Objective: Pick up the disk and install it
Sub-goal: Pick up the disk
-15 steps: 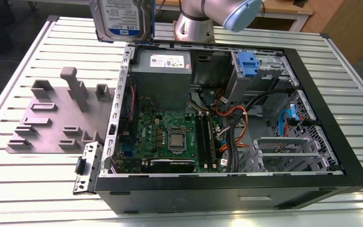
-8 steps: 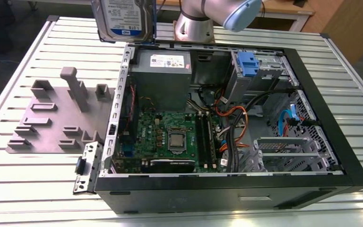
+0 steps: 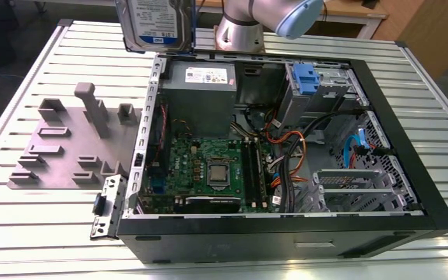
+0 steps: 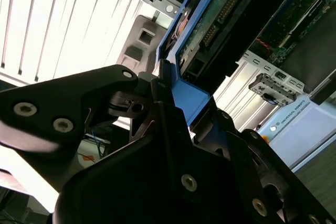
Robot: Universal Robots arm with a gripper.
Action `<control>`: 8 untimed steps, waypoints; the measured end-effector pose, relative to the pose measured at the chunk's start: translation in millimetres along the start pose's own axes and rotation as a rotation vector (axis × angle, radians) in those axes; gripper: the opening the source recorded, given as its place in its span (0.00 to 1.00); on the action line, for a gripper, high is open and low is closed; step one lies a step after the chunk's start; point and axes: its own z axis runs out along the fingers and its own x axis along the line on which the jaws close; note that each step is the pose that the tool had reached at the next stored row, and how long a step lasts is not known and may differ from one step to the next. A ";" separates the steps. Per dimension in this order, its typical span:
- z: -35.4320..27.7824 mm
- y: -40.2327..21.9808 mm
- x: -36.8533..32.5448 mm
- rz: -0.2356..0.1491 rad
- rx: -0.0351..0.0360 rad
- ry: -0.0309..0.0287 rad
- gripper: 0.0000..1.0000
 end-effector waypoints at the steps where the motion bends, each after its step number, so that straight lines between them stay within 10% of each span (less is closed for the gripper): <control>1: 0.1 -0.5 0.0 0.000 0.0000 0.0000 0.37; 8: 0.1 -3.2 -0.1 0.000 0.0000 0.0000 0.37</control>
